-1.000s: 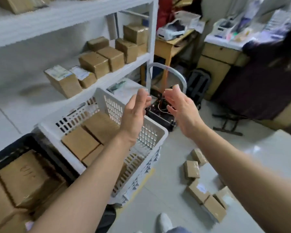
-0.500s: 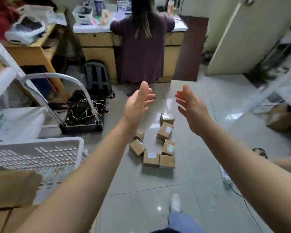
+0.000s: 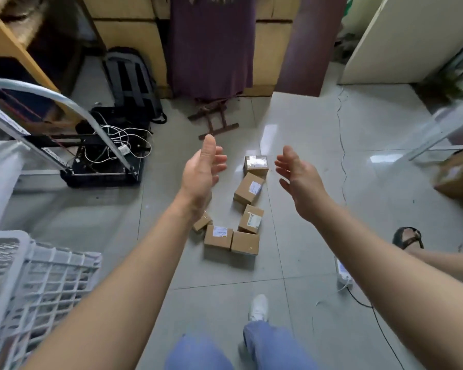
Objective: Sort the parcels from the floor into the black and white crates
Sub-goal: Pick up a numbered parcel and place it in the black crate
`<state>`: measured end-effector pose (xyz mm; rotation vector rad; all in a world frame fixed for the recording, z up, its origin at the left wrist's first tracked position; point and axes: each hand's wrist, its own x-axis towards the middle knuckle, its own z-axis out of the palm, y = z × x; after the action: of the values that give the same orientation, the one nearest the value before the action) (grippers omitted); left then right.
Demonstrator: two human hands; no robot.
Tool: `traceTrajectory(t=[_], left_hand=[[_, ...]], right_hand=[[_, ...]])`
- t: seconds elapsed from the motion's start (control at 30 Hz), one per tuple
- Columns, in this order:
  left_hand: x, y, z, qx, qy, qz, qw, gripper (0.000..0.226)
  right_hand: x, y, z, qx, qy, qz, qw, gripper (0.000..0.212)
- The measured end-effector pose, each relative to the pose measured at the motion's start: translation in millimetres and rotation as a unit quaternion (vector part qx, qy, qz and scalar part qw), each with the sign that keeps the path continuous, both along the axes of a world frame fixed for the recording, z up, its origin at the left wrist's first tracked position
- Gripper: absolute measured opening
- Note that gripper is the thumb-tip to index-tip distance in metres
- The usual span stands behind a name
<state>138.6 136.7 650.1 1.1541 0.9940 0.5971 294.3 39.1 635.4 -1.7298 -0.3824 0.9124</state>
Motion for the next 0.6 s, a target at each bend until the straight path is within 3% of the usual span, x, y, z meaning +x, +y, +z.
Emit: traceTrajectory(t=[0.23, 0.37, 0.6], left_hand=[[32, 21, -88, -0.076, 0.059, 0.045, 0.994, 0.042], [36, 33, -111, -0.113, 0.065, 0.041, 0.991, 0.042], [49, 76, -128, -0.135, 0.030, 0.062, 0.989, 0.043]], right_hand=[[42, 16, -82, -0.082, 0.025, 0.002, 0.996, 0.032], [46, 31, -101, -0.120, 0.026, -0.005, 0.992, 0.040], [54, 94, -116, -0.101, 0.014, 0.022, 0.995, 0.036]])
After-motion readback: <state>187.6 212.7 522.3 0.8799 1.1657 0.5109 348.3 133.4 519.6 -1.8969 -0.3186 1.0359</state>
